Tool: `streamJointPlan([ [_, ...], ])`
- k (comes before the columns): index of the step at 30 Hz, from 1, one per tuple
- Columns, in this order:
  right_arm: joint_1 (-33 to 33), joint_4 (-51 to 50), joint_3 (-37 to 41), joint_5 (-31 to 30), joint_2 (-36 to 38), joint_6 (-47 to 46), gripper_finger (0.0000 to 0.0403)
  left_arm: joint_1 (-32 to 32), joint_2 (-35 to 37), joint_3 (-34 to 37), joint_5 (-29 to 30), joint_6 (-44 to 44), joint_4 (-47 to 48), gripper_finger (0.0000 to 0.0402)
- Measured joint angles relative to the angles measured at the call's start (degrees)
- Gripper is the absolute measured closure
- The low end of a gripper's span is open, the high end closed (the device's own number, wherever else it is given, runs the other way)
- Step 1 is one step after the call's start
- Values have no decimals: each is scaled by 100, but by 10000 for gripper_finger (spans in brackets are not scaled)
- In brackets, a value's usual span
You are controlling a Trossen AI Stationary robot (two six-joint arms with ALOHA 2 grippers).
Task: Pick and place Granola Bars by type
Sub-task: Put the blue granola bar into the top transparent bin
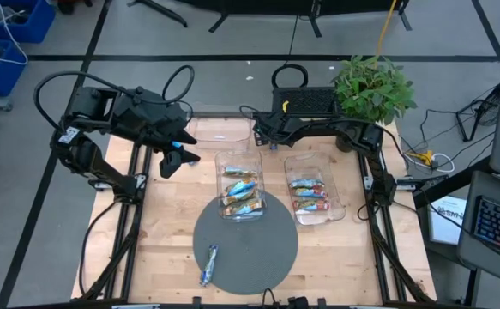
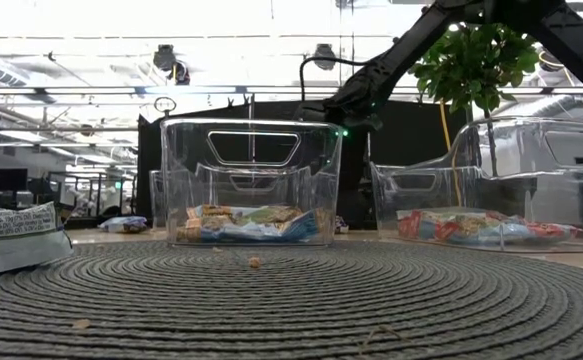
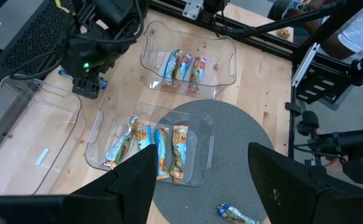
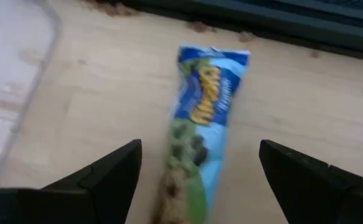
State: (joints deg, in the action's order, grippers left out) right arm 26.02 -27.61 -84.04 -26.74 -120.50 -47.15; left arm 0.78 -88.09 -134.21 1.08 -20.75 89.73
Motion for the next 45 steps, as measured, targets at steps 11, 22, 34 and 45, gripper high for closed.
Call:
streamJointPlan([
  [11,0,-12,3,155,-40,-82,139,0,0,-1,-13,72,0,149],
  [22,0,221,3,608,-40,-16,372,2,0,0,-125,75,4,149],
  [34,-271,-761,11,433,499,483,393,-11,0,-2,-361,310,-24,149],
  [45,-686,-1413,8,-378,1853,1068,395,-11,0,-2,-83,643,-46,149],
])
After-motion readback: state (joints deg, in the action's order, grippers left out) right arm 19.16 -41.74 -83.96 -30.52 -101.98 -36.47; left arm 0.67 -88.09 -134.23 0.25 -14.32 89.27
